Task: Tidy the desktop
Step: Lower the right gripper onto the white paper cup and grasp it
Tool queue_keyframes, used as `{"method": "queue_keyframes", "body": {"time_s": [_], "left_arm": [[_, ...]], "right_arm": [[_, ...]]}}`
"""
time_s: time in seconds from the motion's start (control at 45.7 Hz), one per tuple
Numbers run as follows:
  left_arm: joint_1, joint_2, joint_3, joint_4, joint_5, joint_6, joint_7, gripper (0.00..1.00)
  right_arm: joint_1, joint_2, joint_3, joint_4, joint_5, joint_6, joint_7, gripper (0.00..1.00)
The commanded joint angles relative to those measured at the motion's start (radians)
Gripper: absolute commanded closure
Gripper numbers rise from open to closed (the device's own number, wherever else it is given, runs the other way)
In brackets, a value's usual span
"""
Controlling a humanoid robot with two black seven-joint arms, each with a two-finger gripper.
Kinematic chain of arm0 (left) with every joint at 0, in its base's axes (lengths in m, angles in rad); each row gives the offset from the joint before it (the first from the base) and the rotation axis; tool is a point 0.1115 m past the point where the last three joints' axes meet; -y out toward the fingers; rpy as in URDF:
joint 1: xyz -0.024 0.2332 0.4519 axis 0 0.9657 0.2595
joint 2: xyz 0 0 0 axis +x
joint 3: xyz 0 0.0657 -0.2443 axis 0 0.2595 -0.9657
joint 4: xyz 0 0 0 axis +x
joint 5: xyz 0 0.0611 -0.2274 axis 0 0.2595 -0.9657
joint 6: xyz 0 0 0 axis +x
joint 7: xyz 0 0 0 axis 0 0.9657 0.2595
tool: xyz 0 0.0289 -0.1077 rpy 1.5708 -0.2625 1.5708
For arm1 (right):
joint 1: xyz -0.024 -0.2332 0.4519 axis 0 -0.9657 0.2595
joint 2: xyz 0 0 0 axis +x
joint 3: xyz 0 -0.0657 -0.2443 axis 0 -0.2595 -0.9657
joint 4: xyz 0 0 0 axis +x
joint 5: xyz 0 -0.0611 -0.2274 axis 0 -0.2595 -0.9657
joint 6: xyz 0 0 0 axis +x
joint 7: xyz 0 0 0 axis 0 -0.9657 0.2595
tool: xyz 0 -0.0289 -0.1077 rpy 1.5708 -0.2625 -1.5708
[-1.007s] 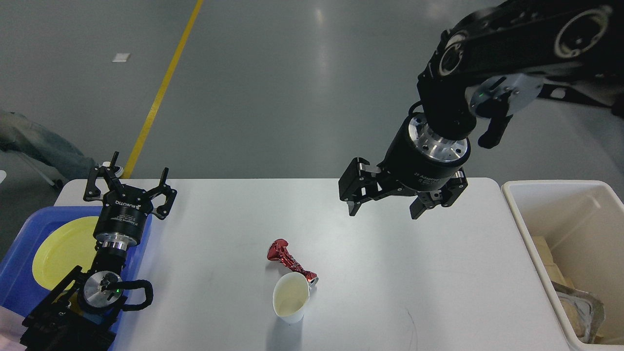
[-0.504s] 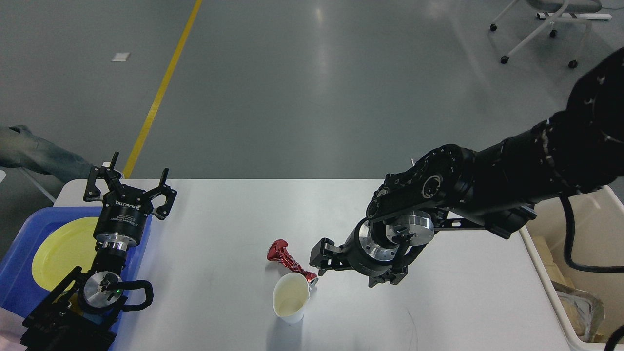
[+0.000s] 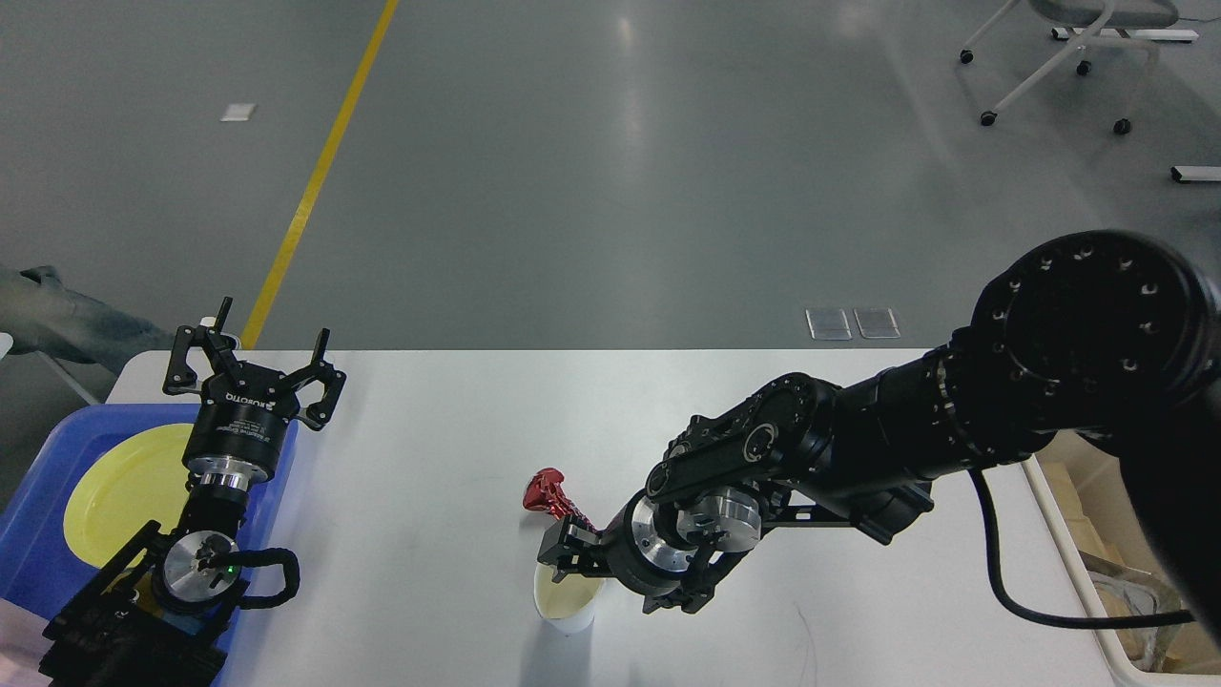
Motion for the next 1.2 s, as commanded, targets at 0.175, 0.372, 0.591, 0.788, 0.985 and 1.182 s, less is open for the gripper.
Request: {"method": "queue_keyframes", "body": {"time_s": [0.175, 0.372, 0.591, 0.788, 0.985, 1.182], "left_arm": [[-0.002, 0.0, 0.0, 0.0, 0.0, 0.0, 0.0, 0.01], [-0.002, 0.0, 0.0, 0.0, 0.0, 0.0, 0.0, 0.01], [-0.002, 0.0, 0.0, 0.0, 0.0, 0.0, 0.0, 0.01], [-0.002, 0.0, 0.0, 0.0, 0.0, 0.0, 0.0, 0.01], [-0.002, 0.0, 0.0, 0.0, 0.0, 0.0, 0.0, 0.01], [-0.002, 0.0, 0.0, 0.0, 0.0, 0.0, 0.0, 0.01]], "right_arm": [[-0.134, 0.028, 0.002, -0.141, -0.097, 0.0, 0.001, 0.03], [-0.141, 0.029, -0.002, -0.139, -0.116, 0.0, 0.001, 0.38], [-0.139, 0.031, -0.002, -0.136, -0.111, 0.005, 0.001, 0.78], [-0.139, 0.037, -0.007, -0.122, -0.101, 0.008, 0.001, 1.0], [-0.128, 0.038, -0.007, -0.115, -0.082, 0.003, -0.001, 1.0], [-0.119, 0.034, -0.008, -0.101, -0.079, 0.006, -0.001, 1.0]]}}
